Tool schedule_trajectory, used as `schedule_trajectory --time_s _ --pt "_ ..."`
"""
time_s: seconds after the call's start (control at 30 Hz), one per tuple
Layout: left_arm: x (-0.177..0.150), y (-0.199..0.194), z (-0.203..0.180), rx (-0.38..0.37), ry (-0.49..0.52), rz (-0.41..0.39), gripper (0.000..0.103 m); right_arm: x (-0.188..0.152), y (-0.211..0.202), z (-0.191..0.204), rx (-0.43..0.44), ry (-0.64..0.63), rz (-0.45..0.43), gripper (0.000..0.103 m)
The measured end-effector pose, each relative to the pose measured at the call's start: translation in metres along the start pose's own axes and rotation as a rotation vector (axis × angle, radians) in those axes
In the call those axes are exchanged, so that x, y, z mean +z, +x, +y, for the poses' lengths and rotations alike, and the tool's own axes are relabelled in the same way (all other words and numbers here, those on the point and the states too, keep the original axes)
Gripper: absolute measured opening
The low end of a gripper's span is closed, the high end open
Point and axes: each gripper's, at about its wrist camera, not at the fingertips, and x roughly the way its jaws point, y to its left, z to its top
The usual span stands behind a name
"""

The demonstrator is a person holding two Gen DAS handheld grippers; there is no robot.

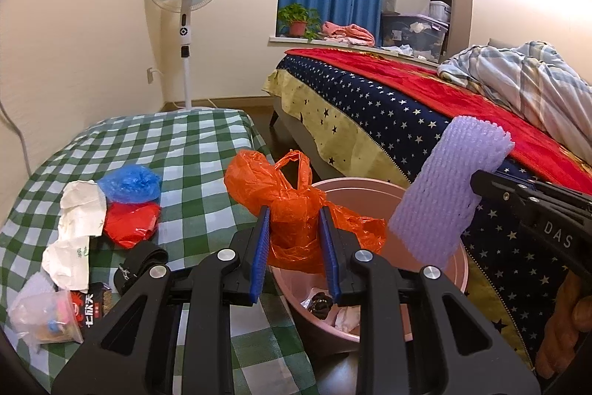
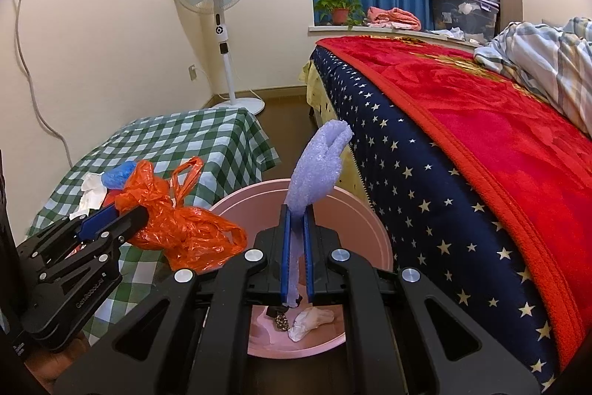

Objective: Collect trash
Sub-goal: 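Carry the orange bag and lavender net over the pink wastebasket, then open both grippers to drop the bag and net into the wastebasket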

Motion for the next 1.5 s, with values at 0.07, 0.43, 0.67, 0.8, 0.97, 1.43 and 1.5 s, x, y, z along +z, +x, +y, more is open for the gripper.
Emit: schedule_trajectory --time_s 0.07,0.43,0.67,0.8,0.97,1.43,1.5 --pt "0.0 0.001 -0.001 -0.003 0.0 0.0 0.026 0.0 0.001 0.0 -0.001 0.0 0.0 0.007" --pt "0.001 0.004 -0.003 -0.018 0.005 -0.002 0.026 0.0 0.004 0.001 -0.006 -0.001 0.003 0.007" --pt "-0.001 0.003 -0.015 -0.074 0.043 0.0 0.042 0.0 0.0 -0.004 -0.045 0.025 -0.011 0.049" --pt "-0.003 -0.001 -0.012 -0.076 0.032 0.002 0.042 0.0 -0.003 -0.007 -0.05 0.038 -0.011 0.05" --pt "-0.006 -0.013 -0.008 -0.076 0.024 -0.001 0.042 0.0 -0.006 0.002 -0.042 0.019 -0.012 0.05" --pt "0.002 -0.071 0.018 -0.037 -0.028 -0.058 0.034 0.011 -0.041 0.062 0.01 -0.019 -0.053 0.05" --pt "0.008 -0.086 0.023 -0.034 -0.05 -0.073 0.034 0.014 -0.052 0.077 0.024 -0.027 -0.072 0.049"
